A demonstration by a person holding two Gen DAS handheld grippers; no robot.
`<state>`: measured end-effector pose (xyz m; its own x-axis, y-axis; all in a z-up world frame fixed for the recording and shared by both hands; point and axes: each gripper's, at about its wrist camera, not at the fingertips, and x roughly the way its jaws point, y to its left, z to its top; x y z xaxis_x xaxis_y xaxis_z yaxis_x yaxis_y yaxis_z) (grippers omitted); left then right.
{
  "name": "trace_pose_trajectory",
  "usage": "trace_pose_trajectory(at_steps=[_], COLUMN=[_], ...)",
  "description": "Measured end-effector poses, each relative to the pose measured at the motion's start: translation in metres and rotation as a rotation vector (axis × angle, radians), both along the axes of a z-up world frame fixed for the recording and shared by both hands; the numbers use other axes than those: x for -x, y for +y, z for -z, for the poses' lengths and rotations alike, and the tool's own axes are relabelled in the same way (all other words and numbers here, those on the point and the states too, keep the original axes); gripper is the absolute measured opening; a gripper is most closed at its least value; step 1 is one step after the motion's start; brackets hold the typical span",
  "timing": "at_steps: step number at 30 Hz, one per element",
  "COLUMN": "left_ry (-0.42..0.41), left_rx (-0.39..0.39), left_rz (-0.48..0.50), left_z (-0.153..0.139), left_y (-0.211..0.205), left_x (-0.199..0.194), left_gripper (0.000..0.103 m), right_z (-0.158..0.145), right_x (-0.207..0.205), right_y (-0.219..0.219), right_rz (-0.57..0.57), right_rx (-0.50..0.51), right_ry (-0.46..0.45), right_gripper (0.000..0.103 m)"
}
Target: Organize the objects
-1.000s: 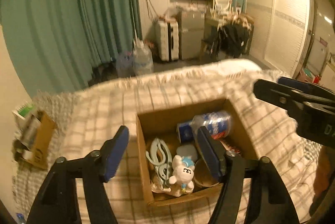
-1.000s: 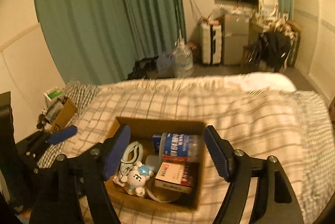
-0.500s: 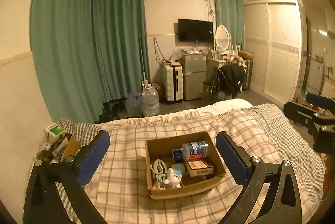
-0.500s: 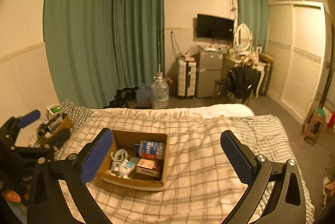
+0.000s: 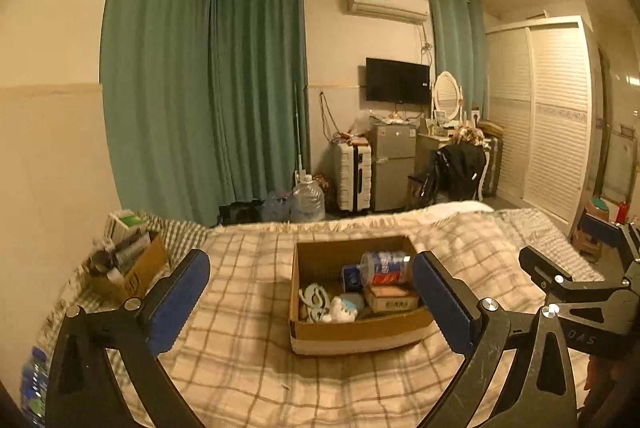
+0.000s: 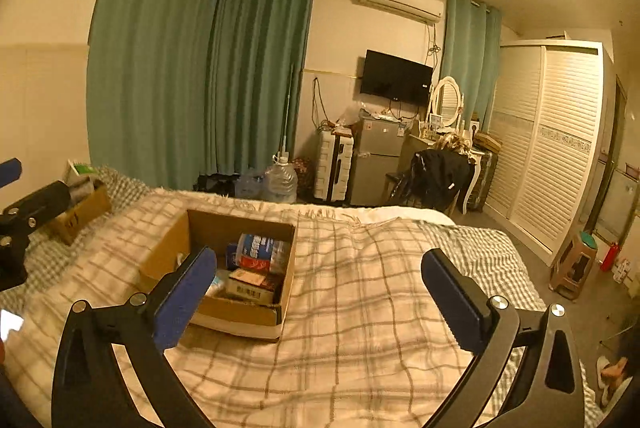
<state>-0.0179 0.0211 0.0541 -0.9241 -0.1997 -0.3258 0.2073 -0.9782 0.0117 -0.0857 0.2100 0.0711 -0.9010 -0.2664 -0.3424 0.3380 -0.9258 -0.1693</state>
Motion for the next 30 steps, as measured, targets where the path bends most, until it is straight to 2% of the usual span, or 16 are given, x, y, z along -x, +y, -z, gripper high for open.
trace_pose_trajectory(at_steps=[5, 9, 16, 30], left_ry=[-0.053, -0.097, -0.117, -0.143], left_rx=[0.041, 0.003, -0.008, -0.012], left_rz=[-0.012, 0.003, -0.003, 0.011], left_z=[0.04, 0.051, 0.058, 0.066], left_y=[0.003, 0.0, -0.003, -0.004], left_x=[0.013, 0.023, 0.031, 0.034], left_gripper=[0.103, 0.103, 0.103, 0.103], right_z=[0.029, 0.047, 0.055, 0.06], right_x=[0.015, 0.024, 0.037, 0.041], right_y=[-0.002, -0.006, -0.007, -0.009], right_rz=[-0.06, -0.069, -0.067, -0.056], right_rx=[0.032, 0.032, 0.058, 0.052], right_ry=[-0.06, -0.107, -0.149, -0.16], right_gripper=[0.103, 0.103, 0.103, 0.103])
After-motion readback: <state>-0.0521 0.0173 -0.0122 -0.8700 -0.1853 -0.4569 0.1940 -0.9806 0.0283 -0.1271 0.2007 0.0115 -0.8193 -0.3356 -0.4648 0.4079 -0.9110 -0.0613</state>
